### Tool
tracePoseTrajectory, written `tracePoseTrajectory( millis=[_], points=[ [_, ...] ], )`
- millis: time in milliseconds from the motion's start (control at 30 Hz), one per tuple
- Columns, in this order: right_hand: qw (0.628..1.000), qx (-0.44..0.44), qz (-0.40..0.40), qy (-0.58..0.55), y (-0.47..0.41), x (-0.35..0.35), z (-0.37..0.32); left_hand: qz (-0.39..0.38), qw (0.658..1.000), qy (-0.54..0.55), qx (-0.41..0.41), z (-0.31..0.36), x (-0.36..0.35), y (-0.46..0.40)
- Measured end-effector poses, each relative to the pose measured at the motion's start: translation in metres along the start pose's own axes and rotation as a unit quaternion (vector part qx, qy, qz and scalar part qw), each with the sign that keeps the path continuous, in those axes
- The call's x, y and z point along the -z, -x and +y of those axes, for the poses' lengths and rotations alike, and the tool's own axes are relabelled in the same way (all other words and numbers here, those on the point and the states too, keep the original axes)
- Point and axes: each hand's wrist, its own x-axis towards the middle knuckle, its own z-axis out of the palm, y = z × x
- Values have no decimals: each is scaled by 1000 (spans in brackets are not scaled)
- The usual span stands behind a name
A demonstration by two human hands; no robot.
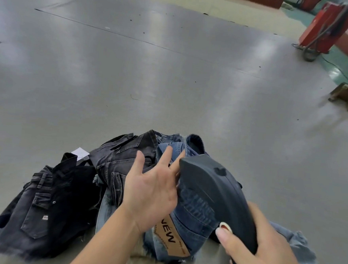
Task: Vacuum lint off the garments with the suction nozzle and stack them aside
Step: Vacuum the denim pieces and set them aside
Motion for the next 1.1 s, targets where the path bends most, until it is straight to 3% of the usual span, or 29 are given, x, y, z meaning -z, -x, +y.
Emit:
tracePoseTrajectory(
  millis=[100, 267, 367, 533, 633, 667, 733, 800, 867, 900, 967, 1033, 1100],
  points=[
    [997, 1, 51, -58, -3, 1, -6, -22, 1000, 2, 20, -8, -2, 1],
    [958, 24, 124, -256, -17, -19, 4, 60, 998, -4, -22, -15, -4, -2],
    [926, 47, 109, -359, -28, -40, 11, 107, 988, -111, -7, -30, -8, -3],
    [919, 62, 135, -365, -34, -58, 13, 177, 914, -365, -1, -37, -8, -2],
    [904, 55, 155, -396, -36, -56, 15, 161, 809, -566, -10, -28, -6, 0],
    [902, 57, 154, -400, -37, -56, 14, 157, 794, -587, 2, -31, -5, 1],
    [902, 45, 149, -404, -39, -56, 13, 140, 813, -564, 24, -47, -3, 4],
    [898, 27, 145, -414, -40, -56, 15, 143, 866, -477, 50, -65, -1, 2],
    [906, 20, 137, -400, -38, -52, 18, 181, 886, -428, 4, -71, 6, -5],
    [907, 24, 131, -400, -36, -49, 19, 212, 856, -471, -30, -70, 17, -10],
    [894, 28, 140, -424, -31, -39, 24, 269, 722, -635, -57, -65, 44, -15],
    [879, 23, 178, -443, -26, -27, 29, 262, 618, -736, 85, -72, 77, -11],
    [869, 18, 220, -444, -25, -14, 34, 231, 600, -719, 265, -93, 104, -5]
  ],
)
